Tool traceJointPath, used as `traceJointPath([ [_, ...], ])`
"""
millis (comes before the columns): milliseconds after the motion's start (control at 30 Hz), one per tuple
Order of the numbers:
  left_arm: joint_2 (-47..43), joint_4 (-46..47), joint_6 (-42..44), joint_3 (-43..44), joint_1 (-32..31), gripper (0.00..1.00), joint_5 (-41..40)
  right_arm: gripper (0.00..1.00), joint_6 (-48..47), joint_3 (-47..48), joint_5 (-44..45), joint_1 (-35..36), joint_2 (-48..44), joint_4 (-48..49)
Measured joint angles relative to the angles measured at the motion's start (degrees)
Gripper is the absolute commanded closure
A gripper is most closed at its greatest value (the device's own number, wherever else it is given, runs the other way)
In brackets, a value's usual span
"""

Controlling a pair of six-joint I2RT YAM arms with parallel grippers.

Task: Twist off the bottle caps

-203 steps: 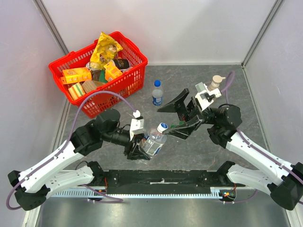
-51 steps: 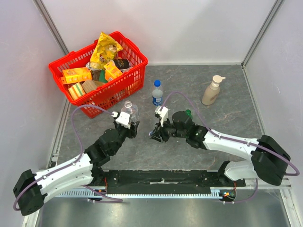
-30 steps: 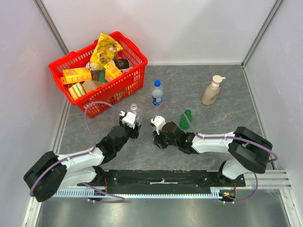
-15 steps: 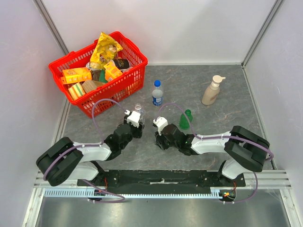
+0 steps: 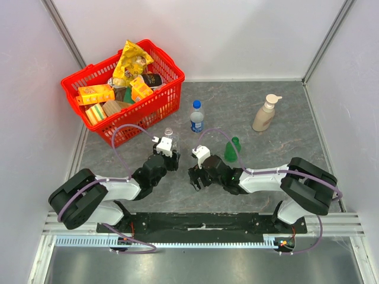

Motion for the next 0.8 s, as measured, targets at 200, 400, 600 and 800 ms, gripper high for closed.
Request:
traceJointPath([
  [200, 0.00, -0.42, -2.95, 0.00, -1.14, 0.93, -2.16, 0.02, -0.55, 0.17, -0.07, 0.15, -0.22, -0.42],
  [400, 0.11, -1.88, -5.33, 0.46, -5.22, 0.72, -7.45, 0.02, -0.55, 0.35, -0.24, 0.15, -2.86, -2.29],
  [600, 0.52, -4.72, -7.41, 1.81, -8.96, 0.44, -12.59, 0.02, -0.55, 0.81, -0.28, 0.15, -8.44, -2.91],
  [800, 0.94, -6.75, -10.47, 2.58, -12.26, 0.25, -16.35, 0.02, -0.57, 0.96, -0.28, 0.15, -12.35, -3.06],
])
